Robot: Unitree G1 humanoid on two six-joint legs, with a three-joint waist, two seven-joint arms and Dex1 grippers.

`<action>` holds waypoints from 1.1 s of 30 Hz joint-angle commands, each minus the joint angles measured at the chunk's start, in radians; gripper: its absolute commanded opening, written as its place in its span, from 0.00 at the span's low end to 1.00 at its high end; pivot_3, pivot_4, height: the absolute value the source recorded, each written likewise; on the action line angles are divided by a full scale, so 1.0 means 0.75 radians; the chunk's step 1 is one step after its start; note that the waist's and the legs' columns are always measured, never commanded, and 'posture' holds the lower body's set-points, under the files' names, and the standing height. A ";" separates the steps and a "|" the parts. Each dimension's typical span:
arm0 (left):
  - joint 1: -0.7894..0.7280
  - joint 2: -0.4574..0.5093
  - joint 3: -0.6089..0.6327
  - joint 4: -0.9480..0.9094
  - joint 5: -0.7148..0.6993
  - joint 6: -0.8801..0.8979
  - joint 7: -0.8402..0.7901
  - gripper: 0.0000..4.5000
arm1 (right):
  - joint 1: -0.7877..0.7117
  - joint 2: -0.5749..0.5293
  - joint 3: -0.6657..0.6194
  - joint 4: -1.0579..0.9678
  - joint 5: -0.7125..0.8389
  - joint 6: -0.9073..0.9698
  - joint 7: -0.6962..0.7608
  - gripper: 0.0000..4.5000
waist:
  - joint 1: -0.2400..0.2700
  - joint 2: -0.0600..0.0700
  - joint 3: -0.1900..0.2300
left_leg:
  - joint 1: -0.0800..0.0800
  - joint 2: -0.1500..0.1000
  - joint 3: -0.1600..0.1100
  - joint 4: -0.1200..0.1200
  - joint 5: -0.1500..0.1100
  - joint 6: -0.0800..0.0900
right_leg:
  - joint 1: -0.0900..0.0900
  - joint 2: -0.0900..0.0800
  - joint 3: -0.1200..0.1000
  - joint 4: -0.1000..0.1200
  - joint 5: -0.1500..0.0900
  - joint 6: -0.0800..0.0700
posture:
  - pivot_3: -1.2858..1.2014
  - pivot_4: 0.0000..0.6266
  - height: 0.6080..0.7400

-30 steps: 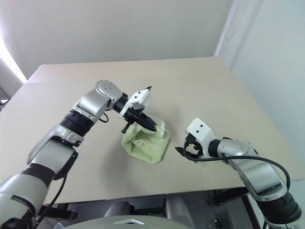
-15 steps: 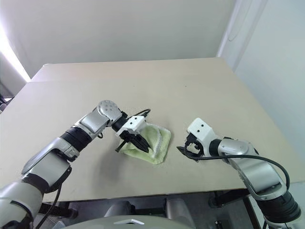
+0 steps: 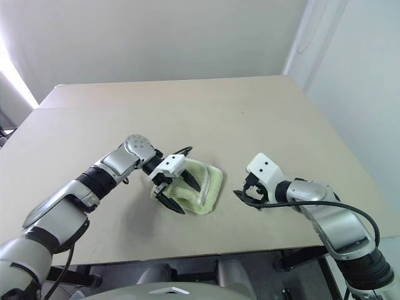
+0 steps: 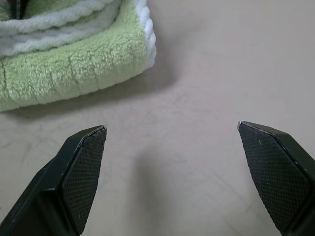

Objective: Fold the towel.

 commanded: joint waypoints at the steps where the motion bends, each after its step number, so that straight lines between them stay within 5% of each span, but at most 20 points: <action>1: -0.091 0.055 0.072 -0.049 -0.138 0.099 -0.004 0.93 | -0.034 0.022 -0.085 -0.036 0.067 -0.007 0.026 1.00 | 0.000 0.000 0.000 | 0.000 0.000 0.000 0.000 0.000 0.000 | 0.000 0.000 0.000 0.000 0.000 0.000 | 0.52 0.00 0.79; 8: -0.124 0.155 0.266 -0.060 -0.269 0.305 -0.004 0.93 | -0.128 0.134 -0.199 -0.003 0.235 0.035 0.030 1.00 | -0.002 0.000 0.000 | 0.000 0.000 0.000 -0.001 0.000 0.000 | 0.000 0.000 0.000 0.000 0.000 0.000 | 0.52 0.00 0.79; 13: -0.141 0.149 0.410 0.155 -0.073 0.213 0.005 0.93 | -0.248 0.285 -0.182 0.063 0.301 0.048 -0.025 1.00 | -0.004 0.000 0.000 | 0.010 0.000 0.000 -0.001 0.000 0.000 | 0.001 0.000 0.000 0.000 0.000 0.000 | 0.52 0.00 0.79; 33: 0.198 -0.056 0.530 0.255 0.337 0.002 0.181 0.93 | -0.210 0.539 0.361 0.375 0.019 -0.217 -0.030 1.00 | -0.001 0.001 -0.001 | 0.013 0.000 0.000 -0.002 0.000 0.000 | 0.003 0.000 0.000 0.001 0.000 0.000 | 0.52 0.00 0.79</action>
